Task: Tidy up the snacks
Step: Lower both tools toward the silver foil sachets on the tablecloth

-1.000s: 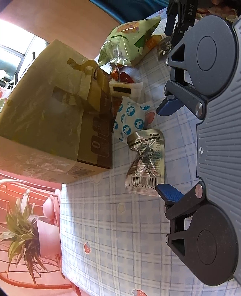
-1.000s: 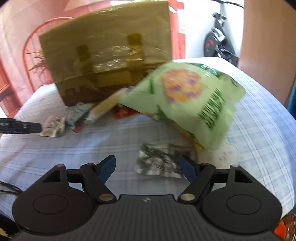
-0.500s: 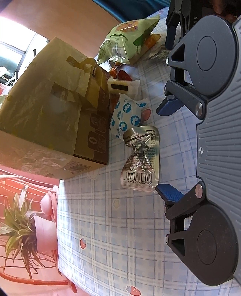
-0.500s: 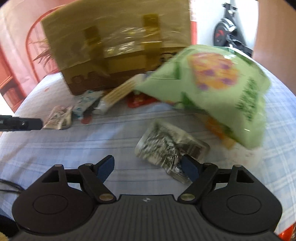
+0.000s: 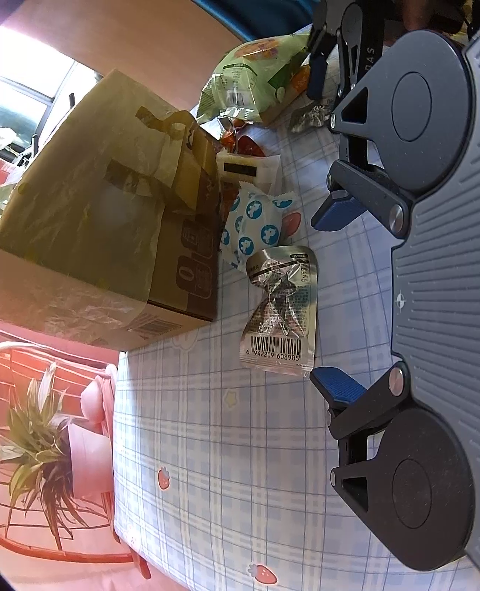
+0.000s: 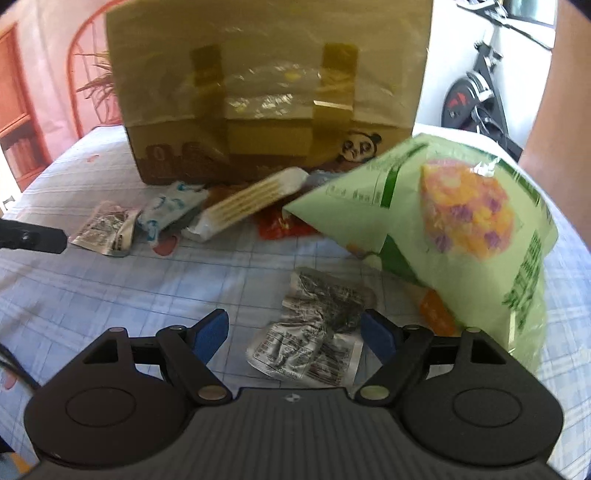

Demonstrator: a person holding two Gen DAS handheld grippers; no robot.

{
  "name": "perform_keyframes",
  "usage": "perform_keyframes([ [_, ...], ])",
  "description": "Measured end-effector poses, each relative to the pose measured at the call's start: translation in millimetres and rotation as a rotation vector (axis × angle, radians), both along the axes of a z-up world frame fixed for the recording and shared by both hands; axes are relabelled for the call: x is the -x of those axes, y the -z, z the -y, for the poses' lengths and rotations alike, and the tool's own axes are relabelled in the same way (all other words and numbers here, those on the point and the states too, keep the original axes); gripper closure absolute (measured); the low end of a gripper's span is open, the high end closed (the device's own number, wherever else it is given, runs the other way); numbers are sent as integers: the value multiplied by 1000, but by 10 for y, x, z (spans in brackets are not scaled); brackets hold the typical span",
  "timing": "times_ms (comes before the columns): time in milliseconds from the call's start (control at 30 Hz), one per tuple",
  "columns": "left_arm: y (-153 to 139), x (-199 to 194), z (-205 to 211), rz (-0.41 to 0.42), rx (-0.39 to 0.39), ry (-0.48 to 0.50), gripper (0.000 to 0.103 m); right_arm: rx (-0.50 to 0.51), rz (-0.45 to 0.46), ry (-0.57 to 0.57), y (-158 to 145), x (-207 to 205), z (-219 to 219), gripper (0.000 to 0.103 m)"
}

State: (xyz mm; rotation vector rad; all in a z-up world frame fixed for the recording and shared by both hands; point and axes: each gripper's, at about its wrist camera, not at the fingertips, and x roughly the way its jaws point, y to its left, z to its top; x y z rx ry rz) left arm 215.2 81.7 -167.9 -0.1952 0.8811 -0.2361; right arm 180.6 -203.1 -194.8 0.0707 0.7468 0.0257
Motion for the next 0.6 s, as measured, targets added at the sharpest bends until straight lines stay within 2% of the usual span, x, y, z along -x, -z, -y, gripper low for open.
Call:
perform_keyframes([
  [67, 3, -5, -4, -1, -2, -2, 20, -31, -9, -7, 39, -27, -13, 22],
  [233, 3, -9, -17, -1, -4, -7, 20, 11, -3, -15, 76, -75, -110, 19],
  [400, 16, -8, -44, -3, 1, -20, 20, 19, -18, 52, 97, -77, -24, 22],
  [500, 29, -20, -49, -7, 0, -24, 20, 8, 0, 53, 105, -10, 20, 24],
  [567, 33, -27, -42, -8, -1, -23, 20, 8, 11, 68, 100, 21, 36, 33],
  [600, 36, -28, -39, -7, -1, -22, 20, -4, 17, 72, 93, 37, 55, 34],
])
